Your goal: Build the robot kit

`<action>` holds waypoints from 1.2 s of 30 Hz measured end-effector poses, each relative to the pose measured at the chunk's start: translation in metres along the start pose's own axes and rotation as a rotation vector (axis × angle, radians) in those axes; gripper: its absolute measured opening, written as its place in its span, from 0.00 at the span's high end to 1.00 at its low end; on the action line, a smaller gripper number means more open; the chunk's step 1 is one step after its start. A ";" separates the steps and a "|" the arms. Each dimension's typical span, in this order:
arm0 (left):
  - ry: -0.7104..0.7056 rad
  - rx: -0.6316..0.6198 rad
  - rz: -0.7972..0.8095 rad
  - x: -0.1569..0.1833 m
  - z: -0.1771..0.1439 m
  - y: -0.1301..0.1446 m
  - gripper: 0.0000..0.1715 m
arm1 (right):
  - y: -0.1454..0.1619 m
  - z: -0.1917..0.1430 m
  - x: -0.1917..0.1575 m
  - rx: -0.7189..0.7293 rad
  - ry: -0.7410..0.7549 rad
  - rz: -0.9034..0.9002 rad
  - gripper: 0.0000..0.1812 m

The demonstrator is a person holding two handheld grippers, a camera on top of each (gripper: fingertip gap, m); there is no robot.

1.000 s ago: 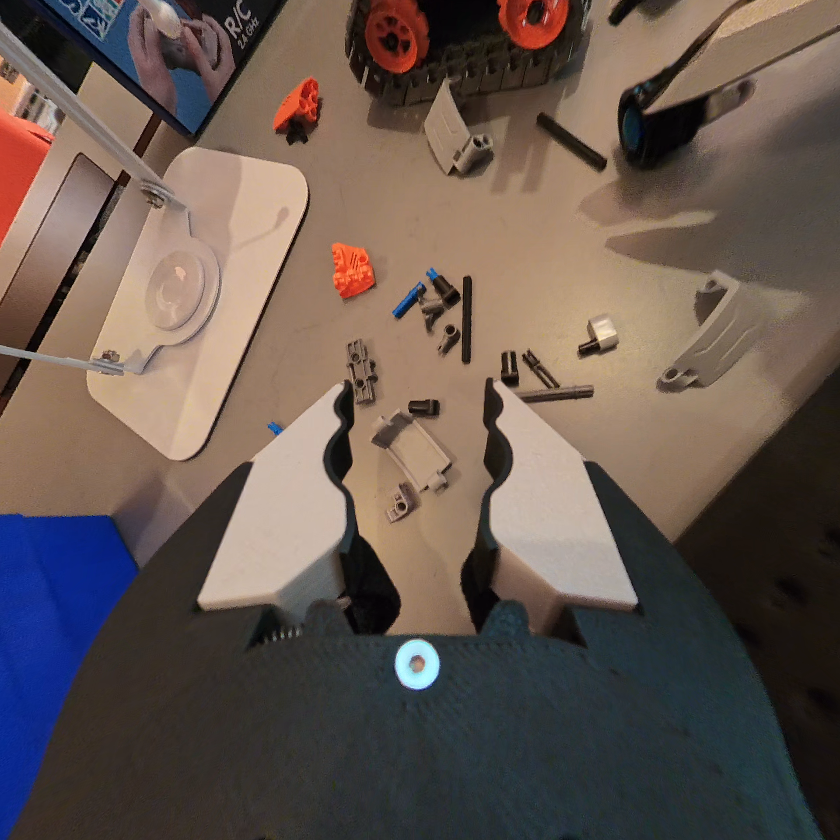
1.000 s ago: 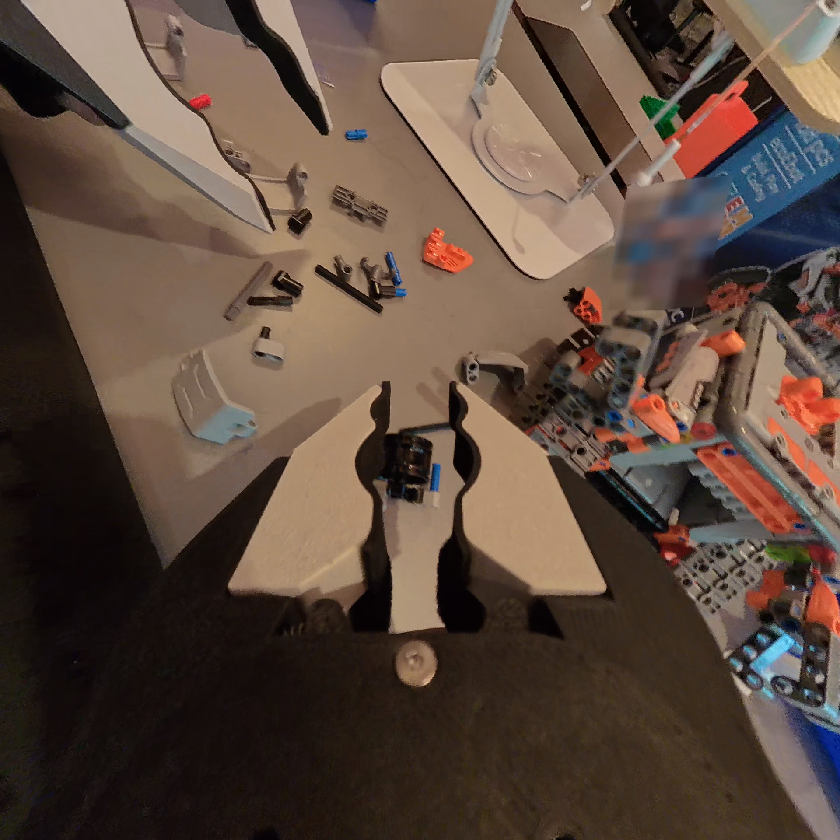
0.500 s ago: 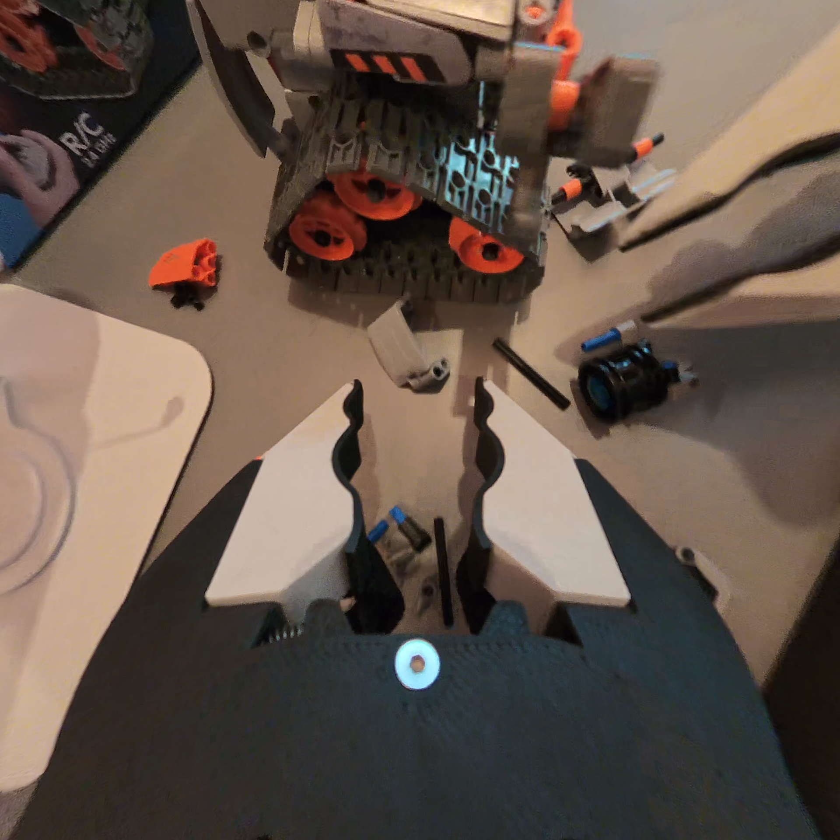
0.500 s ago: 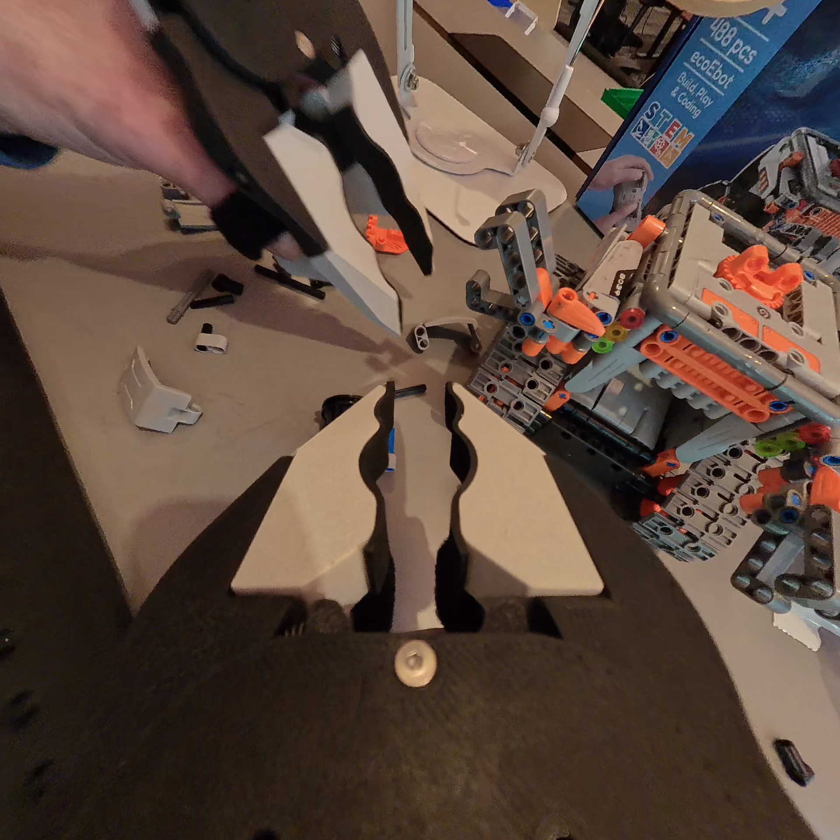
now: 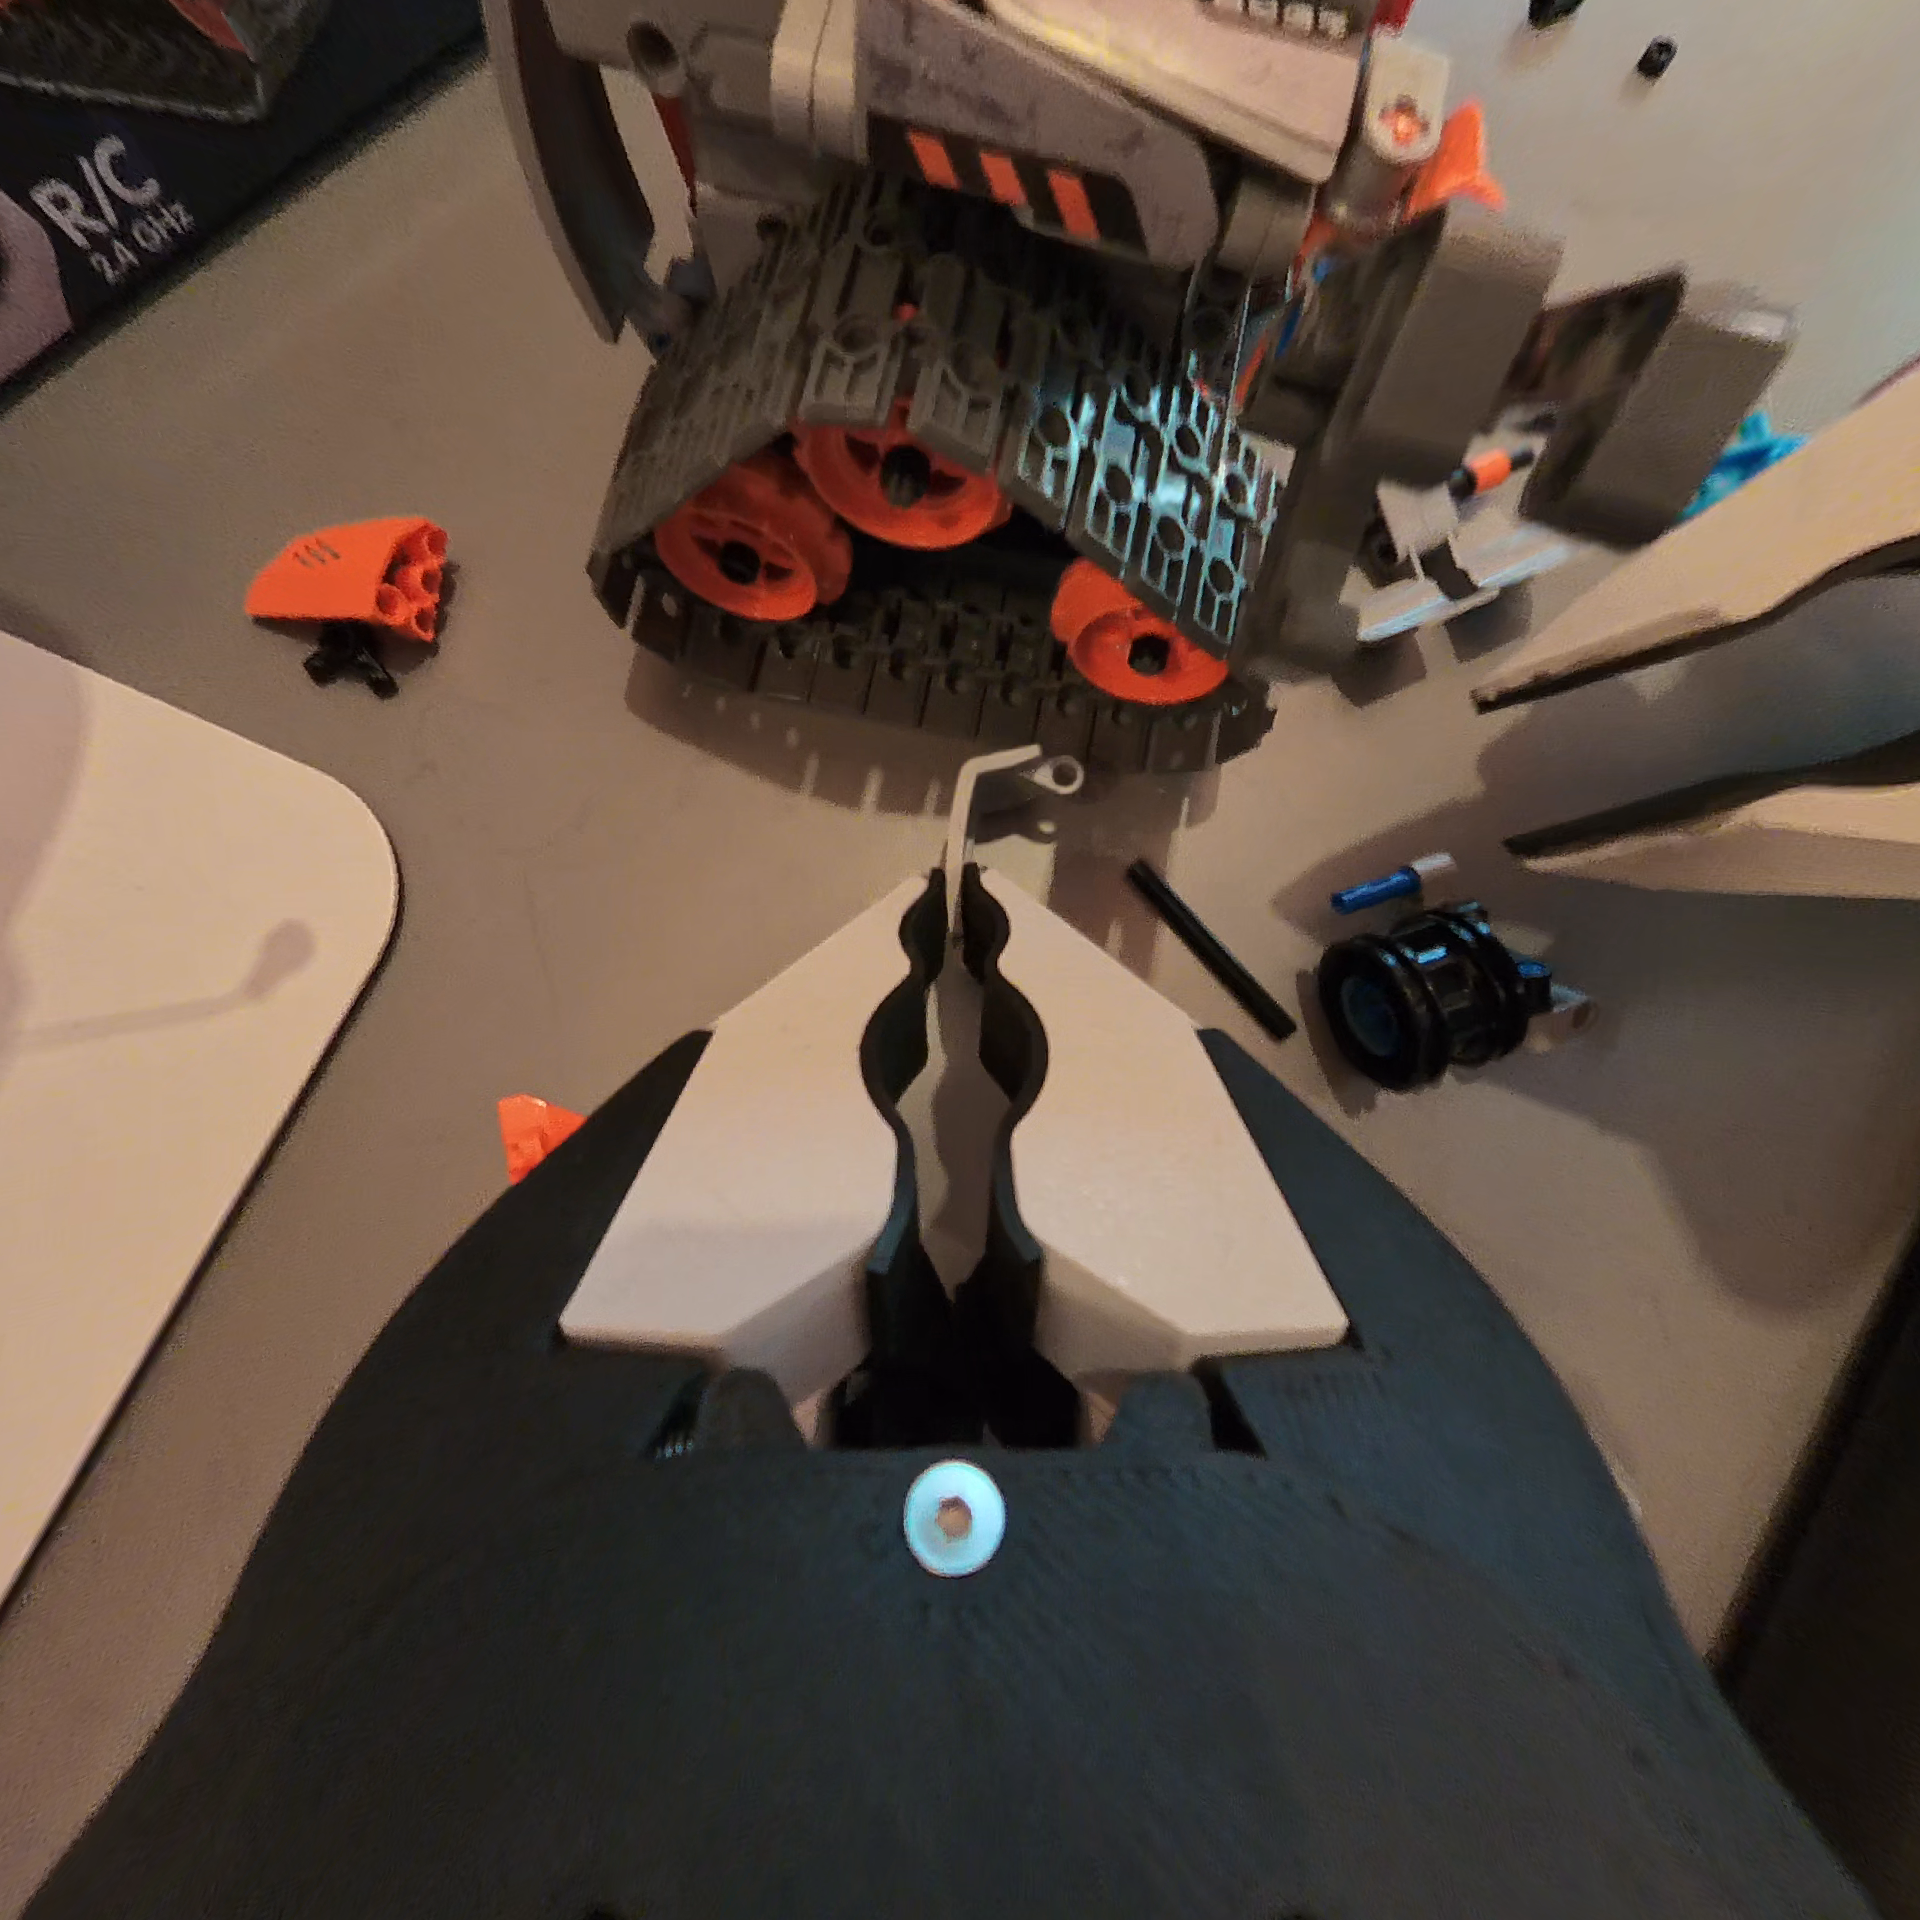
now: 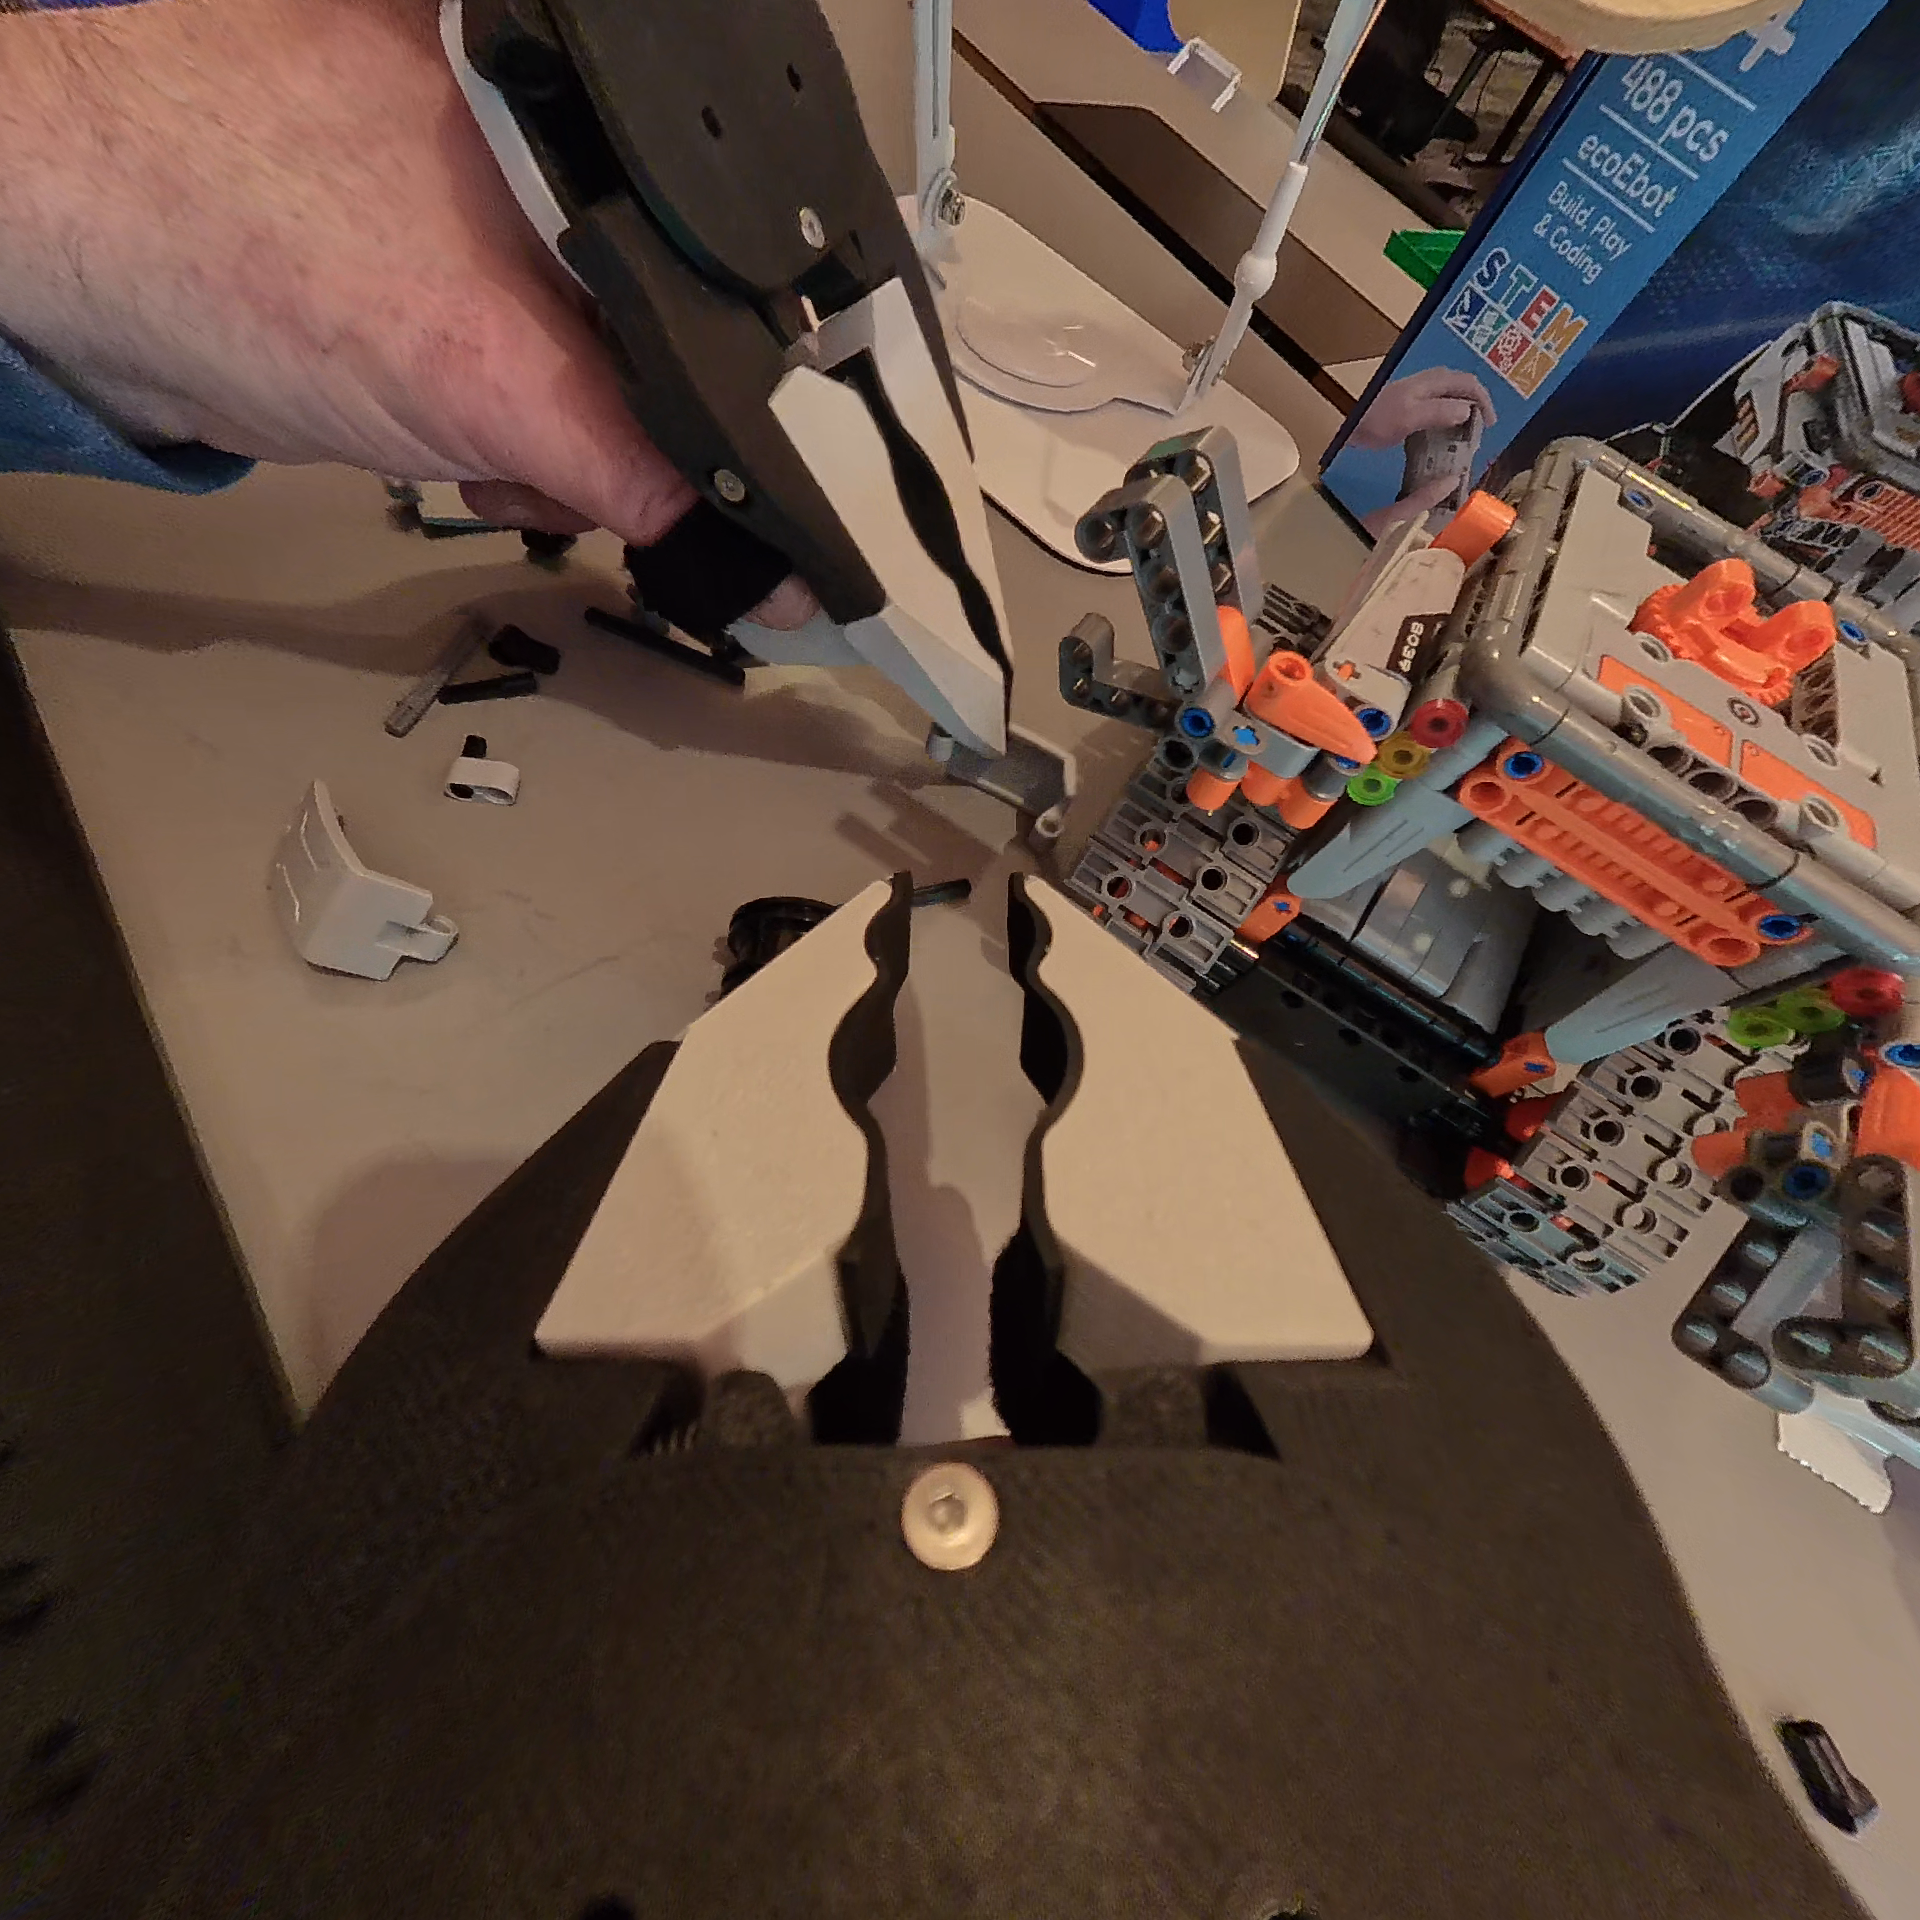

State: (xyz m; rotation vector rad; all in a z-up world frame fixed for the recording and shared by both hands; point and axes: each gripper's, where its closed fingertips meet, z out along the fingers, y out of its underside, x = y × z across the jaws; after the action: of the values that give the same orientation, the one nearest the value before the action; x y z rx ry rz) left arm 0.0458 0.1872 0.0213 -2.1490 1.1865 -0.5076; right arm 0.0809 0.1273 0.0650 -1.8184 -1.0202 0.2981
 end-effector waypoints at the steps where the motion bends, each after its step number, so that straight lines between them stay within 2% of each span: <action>1: 0.004 0.009 0.002 0.001 -0.002 0.001 1.00 | -0.001 0.000 0.000 0.004 -0.002 -0.001 0.91; 4: 0.007 0.054 -0.020 0.002 -0.013 0.003 1.00 | -0.003 -0.001 -0.001 0.011 -0.003 -0.015 0.91; 7: 0.026 0.137 -0.063 0.007 -0.035 0.000 1.00 | -0.018 -0.008 -0.005 0.081 -0.016 -0.016 0.92; 9: 0.077 0.230 -0.133 0.014 -0.055 -0.005 1.00 | -0.032 -0.012 -0.012 0.126 -0.035 -0.016 0.91; 15: 0.347 0.617 -0.419 0.040 -0.123 -0.024 1.00 | -0.072 -0.006 -0.041 0.208 -0.115 0.030 0.79; 21: 0.450 0.851 -0.578 0.043 -0.161 -0.025 1.00 | -0.108 0.014 -0.066 0.244 -0.092 0.004 0.78; 27: 0.499 0.993 -0.692 0.030 -0.186 -0.019 1.00 | -0.133 0.023 -0.073 0.287 -0.068 0.012 0.89; 30: 0.569 1.037 -0.747 0.025 -0.195 -0.016 1.00 | -0.139 0.024 -0.078 0.287 -0.070 -0.030 0.94; 31: 0.585 1.058 -0.747 0.025 -0.199 -0.015 1.00 | -0.140 0.025 -0.079 0.284 -0.075 -0.039 1.00; 36: 0.602 1.064 -0.741 0.024 -0.206 -0.012 1.00 | -0.145 0.027 -0.085 0.292 -0.096 -0.073 1.00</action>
State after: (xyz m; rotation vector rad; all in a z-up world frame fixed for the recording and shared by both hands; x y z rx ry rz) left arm -0.0570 0.1027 0.1804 -1.3952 0.1375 -1.7248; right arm -0.0616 0.1027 0.1554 -1.5128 -1.0487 0.4684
